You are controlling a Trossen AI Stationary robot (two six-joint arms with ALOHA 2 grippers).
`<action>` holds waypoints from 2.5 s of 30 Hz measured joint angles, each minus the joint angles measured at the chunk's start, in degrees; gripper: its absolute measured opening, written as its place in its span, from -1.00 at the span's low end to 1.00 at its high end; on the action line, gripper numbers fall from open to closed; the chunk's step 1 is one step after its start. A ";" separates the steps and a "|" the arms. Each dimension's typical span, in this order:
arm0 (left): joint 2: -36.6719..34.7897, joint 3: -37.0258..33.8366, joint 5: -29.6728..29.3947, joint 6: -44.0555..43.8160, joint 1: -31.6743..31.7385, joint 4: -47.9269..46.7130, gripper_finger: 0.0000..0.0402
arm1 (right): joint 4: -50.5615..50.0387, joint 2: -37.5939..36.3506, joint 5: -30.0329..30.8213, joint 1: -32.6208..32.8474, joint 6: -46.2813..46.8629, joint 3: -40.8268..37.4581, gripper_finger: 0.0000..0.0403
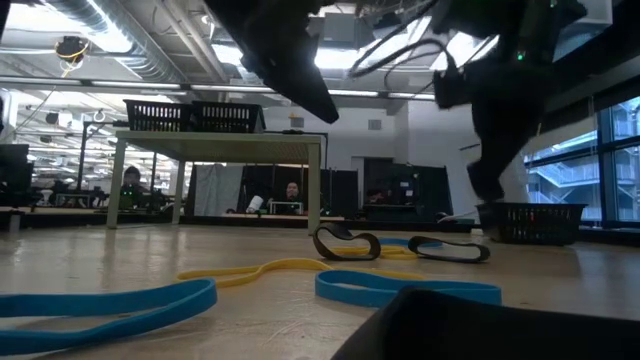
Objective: Pick & Place Office Desk Supplies
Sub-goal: Put the black rubber band into the black bin
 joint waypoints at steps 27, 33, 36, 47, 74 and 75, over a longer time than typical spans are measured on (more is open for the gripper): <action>0.00 0.00 -4.86 6.88 10.22 2.77 -0.33 | -14.04 -10.46 17.20 -18.17 3.27 -7.80 -0.67; 0.00 0.00 -4.78 6.72 9.76 2.81 -0.33 | -14.08 -10.46 17.17 -18.30 3.27 -7.80 -0.26; 0.00 0.00 -3.46 6.31 9.19 2.79 -0.33 | -14.10 -10.46 17.13 -18.28 2.92 -7.80 -0.08; 0.00 0.00 8.10 5.86 6.51 2.03 -0.32 | -14.00 -10.46 14.40 -16.10 3.26 -7.80 -0.07; 0.02 0.00 8.00 3.01 4.47 -4.58 -0.32 | 29.17 -1.64 7.31 15.84 6.28 -7.80 -0.25; 0.02 0.00 7.98 2.57 4.25 -5.83 -0.32 | 30.43 -0.16 6.50 15.89 6.00 -7.80 -0.19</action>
